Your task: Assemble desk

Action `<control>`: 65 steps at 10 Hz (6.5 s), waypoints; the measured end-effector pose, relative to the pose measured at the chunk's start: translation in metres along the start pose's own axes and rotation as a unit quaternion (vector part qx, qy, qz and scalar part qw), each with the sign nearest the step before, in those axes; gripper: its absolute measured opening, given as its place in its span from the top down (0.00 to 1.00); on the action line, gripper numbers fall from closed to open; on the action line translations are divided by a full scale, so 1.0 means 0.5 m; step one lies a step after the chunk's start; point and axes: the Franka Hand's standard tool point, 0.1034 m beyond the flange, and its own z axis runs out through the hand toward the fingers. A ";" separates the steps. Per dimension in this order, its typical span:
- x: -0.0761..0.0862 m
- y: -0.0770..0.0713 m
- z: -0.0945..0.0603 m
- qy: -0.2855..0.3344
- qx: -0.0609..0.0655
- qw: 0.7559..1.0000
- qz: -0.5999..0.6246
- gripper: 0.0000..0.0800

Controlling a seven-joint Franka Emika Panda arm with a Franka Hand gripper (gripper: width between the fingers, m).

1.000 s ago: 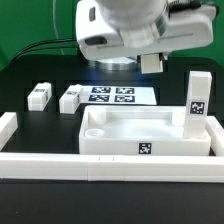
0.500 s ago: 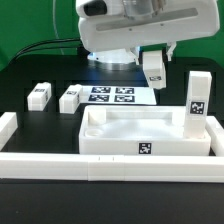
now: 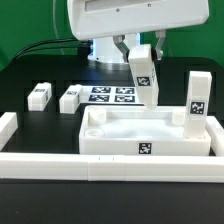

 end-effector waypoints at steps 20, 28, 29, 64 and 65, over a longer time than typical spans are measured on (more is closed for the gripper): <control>0.075 0.140 -0.023 0.238 -0.080 0.960 -0.127 0.64; 0.044 0.142 0.002 0.194 -0.048 0.979 -0.048 0.64; 0.044 0.138 0.003 0.193 -0.047 0.979 -0.049 0.64; 0.096 0.133 0.004 0.018 -0.012 0.999 -0.042 0.19; 0.095 0.133 0.006 0.016 -0.018 0.999 -0.038 0.19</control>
Offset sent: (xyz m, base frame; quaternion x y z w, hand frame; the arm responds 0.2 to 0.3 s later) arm 0.0206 -0.0420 0.0254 0.0219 0.1764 -0.0111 0.9840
